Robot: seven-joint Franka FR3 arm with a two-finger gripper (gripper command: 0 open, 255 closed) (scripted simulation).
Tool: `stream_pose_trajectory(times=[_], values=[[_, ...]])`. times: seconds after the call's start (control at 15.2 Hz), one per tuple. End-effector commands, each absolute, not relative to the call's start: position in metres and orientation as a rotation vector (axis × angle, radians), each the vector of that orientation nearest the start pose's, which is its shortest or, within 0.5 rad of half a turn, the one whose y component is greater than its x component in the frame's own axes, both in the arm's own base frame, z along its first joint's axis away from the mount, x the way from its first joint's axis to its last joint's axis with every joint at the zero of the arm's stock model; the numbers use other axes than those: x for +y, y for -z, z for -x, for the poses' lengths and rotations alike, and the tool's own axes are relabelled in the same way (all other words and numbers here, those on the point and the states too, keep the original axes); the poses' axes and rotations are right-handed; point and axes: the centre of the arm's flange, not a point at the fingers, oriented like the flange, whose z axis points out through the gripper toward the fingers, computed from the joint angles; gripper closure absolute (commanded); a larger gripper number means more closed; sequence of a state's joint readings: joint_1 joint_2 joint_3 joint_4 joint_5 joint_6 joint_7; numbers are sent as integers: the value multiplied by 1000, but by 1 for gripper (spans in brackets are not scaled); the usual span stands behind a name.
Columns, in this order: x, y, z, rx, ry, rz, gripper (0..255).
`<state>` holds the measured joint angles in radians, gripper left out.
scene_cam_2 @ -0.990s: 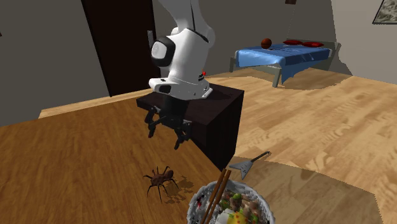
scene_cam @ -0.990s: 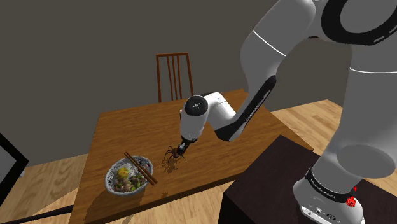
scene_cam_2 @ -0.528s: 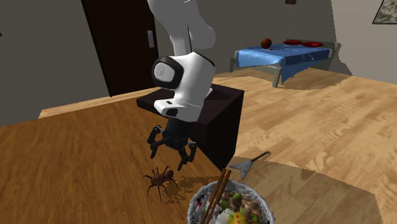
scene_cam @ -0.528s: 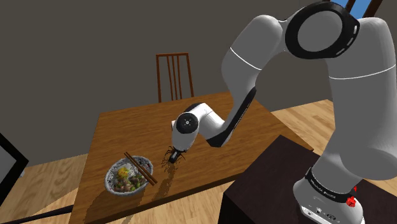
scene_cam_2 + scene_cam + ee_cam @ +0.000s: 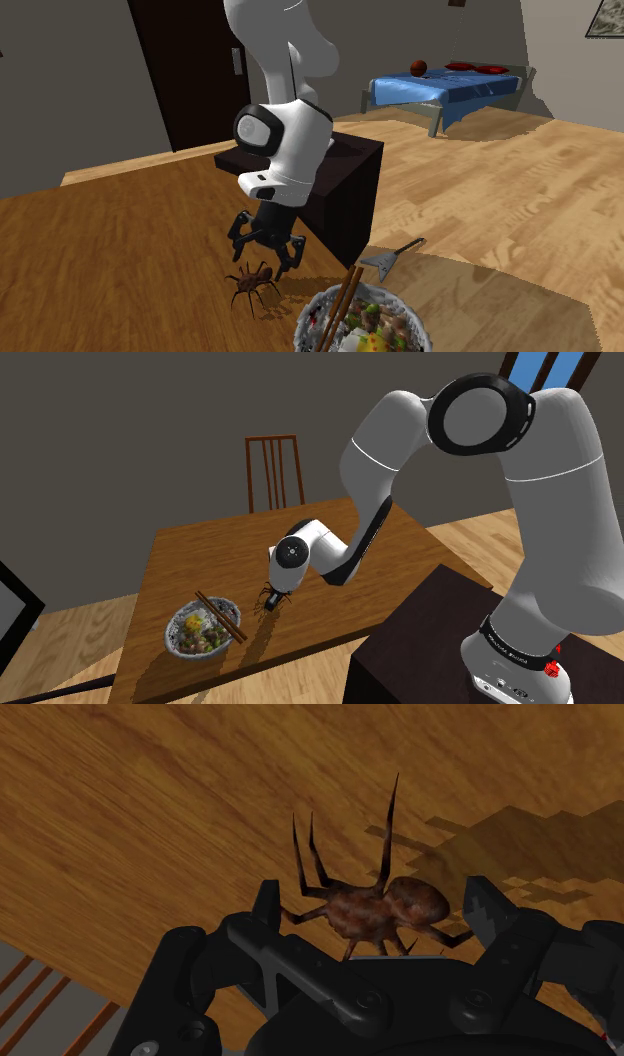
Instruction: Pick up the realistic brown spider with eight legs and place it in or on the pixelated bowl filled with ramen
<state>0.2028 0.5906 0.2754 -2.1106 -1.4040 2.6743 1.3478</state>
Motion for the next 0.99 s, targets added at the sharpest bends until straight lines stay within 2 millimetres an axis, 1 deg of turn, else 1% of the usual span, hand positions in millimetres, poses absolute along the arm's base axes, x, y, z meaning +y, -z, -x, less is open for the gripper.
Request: stream_pose_trajectory(times=[0.0,0.2,0.26,0.86,0.92], values=[[286,-133,-473,-581,691,3245,0],[286,-133,-473,-581,691,3245,0],[286,-133,-473,-581,691,3245,255],[286,-133,-473,-581,691,3245,255],[286,-139,-473,-581,691,3245,255]])
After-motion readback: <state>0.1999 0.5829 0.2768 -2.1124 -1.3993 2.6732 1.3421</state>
